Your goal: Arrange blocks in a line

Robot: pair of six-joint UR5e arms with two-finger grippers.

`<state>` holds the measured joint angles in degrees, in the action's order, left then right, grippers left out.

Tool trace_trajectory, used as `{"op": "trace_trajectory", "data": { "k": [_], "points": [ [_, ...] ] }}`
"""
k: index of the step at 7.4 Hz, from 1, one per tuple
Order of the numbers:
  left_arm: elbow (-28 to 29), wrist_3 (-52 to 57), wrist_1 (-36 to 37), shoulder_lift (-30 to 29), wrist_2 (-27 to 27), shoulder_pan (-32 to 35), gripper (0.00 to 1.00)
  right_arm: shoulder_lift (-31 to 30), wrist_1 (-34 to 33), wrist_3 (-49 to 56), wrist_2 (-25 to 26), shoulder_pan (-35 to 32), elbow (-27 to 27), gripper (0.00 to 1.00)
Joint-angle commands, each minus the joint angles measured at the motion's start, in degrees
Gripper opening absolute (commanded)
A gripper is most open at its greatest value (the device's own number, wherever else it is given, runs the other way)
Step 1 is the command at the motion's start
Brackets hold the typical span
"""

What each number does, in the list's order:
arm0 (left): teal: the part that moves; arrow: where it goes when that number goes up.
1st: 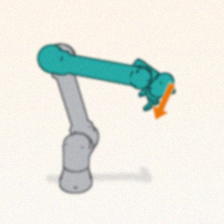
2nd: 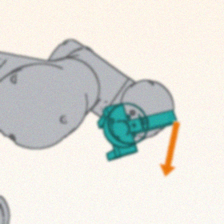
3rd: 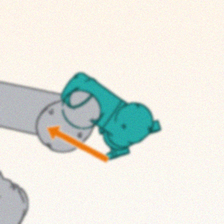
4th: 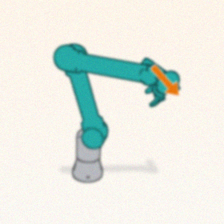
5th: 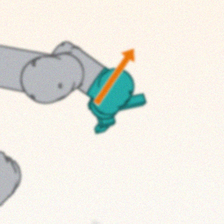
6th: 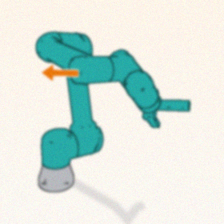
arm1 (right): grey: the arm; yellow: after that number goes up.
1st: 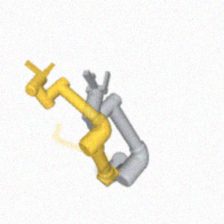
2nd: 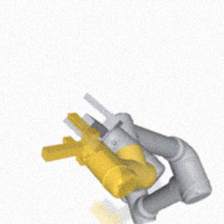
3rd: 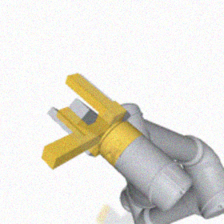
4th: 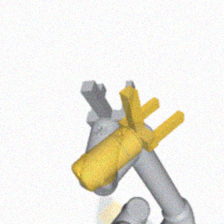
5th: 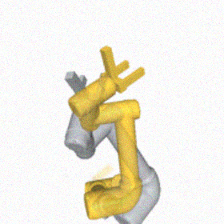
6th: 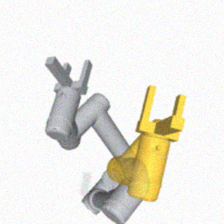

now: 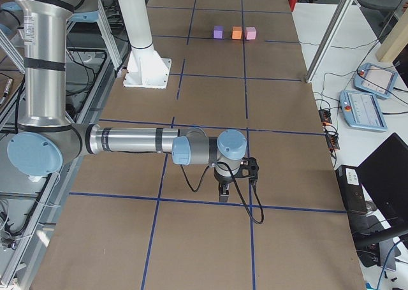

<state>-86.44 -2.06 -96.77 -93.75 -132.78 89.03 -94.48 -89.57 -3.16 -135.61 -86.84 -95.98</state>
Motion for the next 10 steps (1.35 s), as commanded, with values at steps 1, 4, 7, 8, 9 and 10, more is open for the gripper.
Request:
{"op": "trace_trajectory", "data": {
  "k": [1, 4, 7, 8, 9, 10],
  "points": [
    [-0.3, 0.0, 0.0, 0.0, -0.1, 0.0, 1.00, 0.0, 0.0, 0.0, 0.0, 0.1, 0.0, 1.00],
    [-0.3, 0.0, -0.1, 0.0, -0.1, 0.0, 1.00, 0.0, 0.0, 0.0, 0.0, 0.0, 0.0, 1.00],
    [-2.4, 0.1, -0.1, 2.1, -0.9, 0.1, 1.00, 0.0, 0.0, 0.0, 0.0, 0.0, 0.0, 1.00],
    [-3.5, 0.1, -0.1, 2.9, -0.9, 0.1, 1.00, 0.0, -0.1, 0.0, 0.0, 0.0, 0.0, 1.00],
    [-3.6, 0.1, -0.1, 2.9, -0.9, 0.0, 1.00, 0.0, 0.0, 0.0, 0.0, 0.0, 0.0, 1.00],
    [-3.6, 0.0, -0.1, 2.9, -1.0, 0.1, 1.00, 0.0, 0.0, 0.0, 0.0, 0.0, 0.0, 1.00]
  ]
}}
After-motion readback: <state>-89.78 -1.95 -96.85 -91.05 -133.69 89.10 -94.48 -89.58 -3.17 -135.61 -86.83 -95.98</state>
